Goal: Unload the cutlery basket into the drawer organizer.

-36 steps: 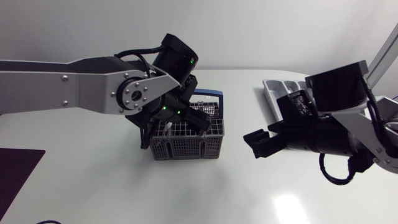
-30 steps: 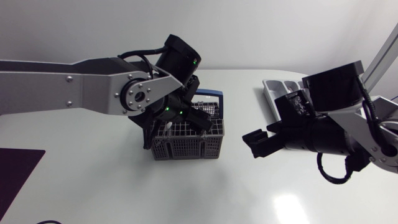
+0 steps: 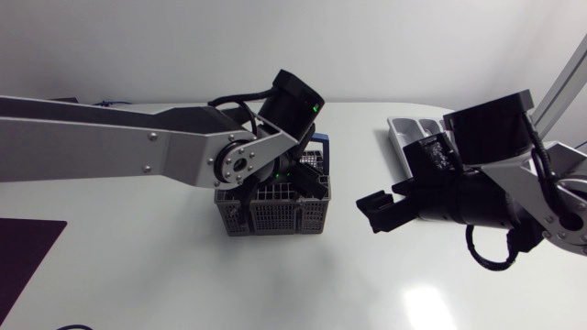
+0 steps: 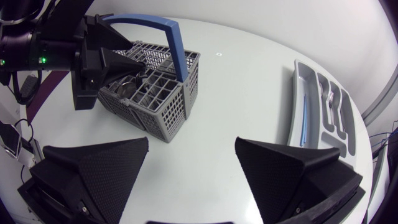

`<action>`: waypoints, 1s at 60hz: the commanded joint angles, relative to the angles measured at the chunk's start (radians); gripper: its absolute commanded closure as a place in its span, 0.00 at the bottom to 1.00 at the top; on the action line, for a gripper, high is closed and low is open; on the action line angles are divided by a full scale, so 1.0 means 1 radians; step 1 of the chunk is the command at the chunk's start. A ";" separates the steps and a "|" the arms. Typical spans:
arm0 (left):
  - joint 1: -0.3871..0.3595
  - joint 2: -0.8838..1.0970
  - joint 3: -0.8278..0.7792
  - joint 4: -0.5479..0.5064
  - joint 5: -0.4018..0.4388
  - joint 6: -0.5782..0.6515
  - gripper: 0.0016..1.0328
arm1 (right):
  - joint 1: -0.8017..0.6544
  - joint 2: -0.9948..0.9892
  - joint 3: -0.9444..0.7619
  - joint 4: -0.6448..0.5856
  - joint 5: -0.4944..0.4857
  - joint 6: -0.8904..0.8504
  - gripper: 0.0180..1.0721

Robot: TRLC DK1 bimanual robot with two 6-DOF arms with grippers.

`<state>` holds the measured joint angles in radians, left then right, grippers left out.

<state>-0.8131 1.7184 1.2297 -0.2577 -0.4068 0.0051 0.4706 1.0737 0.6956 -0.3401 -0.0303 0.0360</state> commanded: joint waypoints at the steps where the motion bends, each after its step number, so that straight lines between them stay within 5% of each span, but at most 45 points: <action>1: -0.006 0.033 0.001 0.012 -0.024 0.026 0.43 | 0.007 0.008 0.002 0.009 0.000 -0.015 0.05; 43: -0.026 0.055 -0.026 0.012 -0.041 0.039 0.96 | 0.008 0.000 -0.019 0.007 0.000 -0.018 0.05; 60: -0.040 0.043 -0.029 0.012 -0.049 0.047 0.96 | 0.010 -0.001 -0.025 0.007 0.000 -0.019 0.05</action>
<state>-0.8394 1.7535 1.2255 -0.2512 -0.4511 0.0387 0.4706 1.0737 0.6952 -0.3401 -0.0299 0.0254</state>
